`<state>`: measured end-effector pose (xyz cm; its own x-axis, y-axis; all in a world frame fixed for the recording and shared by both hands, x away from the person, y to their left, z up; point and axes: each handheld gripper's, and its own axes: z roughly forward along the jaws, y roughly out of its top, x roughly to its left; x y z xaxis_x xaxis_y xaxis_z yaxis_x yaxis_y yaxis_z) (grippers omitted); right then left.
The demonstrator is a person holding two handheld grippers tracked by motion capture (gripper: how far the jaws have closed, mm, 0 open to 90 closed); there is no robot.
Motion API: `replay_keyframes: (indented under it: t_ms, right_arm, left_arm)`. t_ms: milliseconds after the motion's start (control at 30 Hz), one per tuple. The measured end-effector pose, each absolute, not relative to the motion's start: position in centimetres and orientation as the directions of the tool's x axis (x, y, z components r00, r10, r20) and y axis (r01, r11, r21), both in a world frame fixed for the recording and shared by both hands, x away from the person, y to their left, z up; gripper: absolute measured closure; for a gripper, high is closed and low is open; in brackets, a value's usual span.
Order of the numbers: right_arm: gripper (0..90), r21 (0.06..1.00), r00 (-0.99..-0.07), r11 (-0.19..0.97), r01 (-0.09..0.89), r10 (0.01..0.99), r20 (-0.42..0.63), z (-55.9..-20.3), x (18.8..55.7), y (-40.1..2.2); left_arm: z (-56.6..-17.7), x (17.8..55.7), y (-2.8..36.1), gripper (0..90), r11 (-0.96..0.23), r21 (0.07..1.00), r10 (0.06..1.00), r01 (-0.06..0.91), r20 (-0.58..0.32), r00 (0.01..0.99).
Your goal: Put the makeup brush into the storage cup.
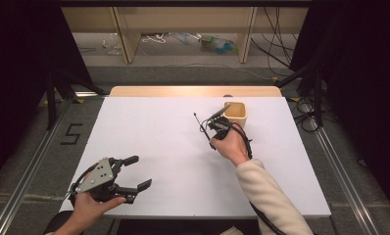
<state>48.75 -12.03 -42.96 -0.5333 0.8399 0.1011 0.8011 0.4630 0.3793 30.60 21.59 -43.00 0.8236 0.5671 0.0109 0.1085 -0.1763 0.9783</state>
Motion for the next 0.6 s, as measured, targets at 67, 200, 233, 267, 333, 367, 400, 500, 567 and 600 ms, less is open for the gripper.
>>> replay_keyframes:
  t_ms: [67,200,233,267,333,367,400,500,567,600]
  right_arm:
    - [84.6,0.386,-0.540,0.466,0.797,0.834,0.108,-42.92,48.61,-12.28]
    - [84.6,0.402,-0.557,0.477,0.781,0.824,0.102,-43.20,48.61,-12.51]
    - [84.6,0.402,-0.557,0.477,0.781,0.824,0.102,-43.20,48.61,-12.51]
    - [84.6,0.390,-0.545,0.465,0.794,0.830,0.120,-43.17,48.44,-12.49]
    - [84.6,0.418,-0.557,0.472,0.777,0.824,0.106,-43.39,48.46,-12.63]
    - [84.6,0.418,-0.557,0.472,0.777,0.824,0.106,-43.39,48.46,-12.63]
    - [84.6,0.417,-0.555,0.469,0.779,0.824,0.111,-43.32,48.42,-12.67]
    - [84.5,0.420,-0.549,0.459,0.783,0.827,0.122,-43.28,48.37,-12.71]
    - [84.5,0.445,-0.558,0.460,0.769,0.822,0.114,-43.30,48.27,-12.78]
    - [84.5,0.450,-0.555,0.454,0.769,0.824,0.117,-43.37,48.26,-12.84]
  left_arm:
    - [-43.01,30.61,21.57,15.7,-0.176,0.978,0.567,0.109,0.010,0.824]
    - [-43.01,30.58,21.57,15.7,-0.177,0.978,0.567,0.110,0.010,0.824]
    - [-43.01,30.59,21.57,15.7,-0.177,0.978,0.567,0.109,0.011,0.824]
    - [-43.01,30.60,21.57,15.7,-0.176,0.978,0.567,0.110,0.010,0.823]
    - [-43.01,30.60,21.57,15.7,-0.177,0.978,0.567,0.110,0.010,0.823]
    - [-43.02,30.59,21.56,15.7,-0.176,0.978,0.567,0.110,0.009,0.823]
    - [-43.01,30.59,21.58,15.7,-0.178,0.978,0.567,0.109,0.012,0.824]
    - [-43.00,30.59,21.59,15.7,-0.178,0.978,0.567,0.109,0.011,0.824]
    - [-42.99,30.59,21.60,15.7,-0.178,0.978,0.567,0.108,0.012,0.824]
    - [-43.00,30.58,21.59,15.7,-0.178,0.978,0.567,0.108,0.012,0.824]
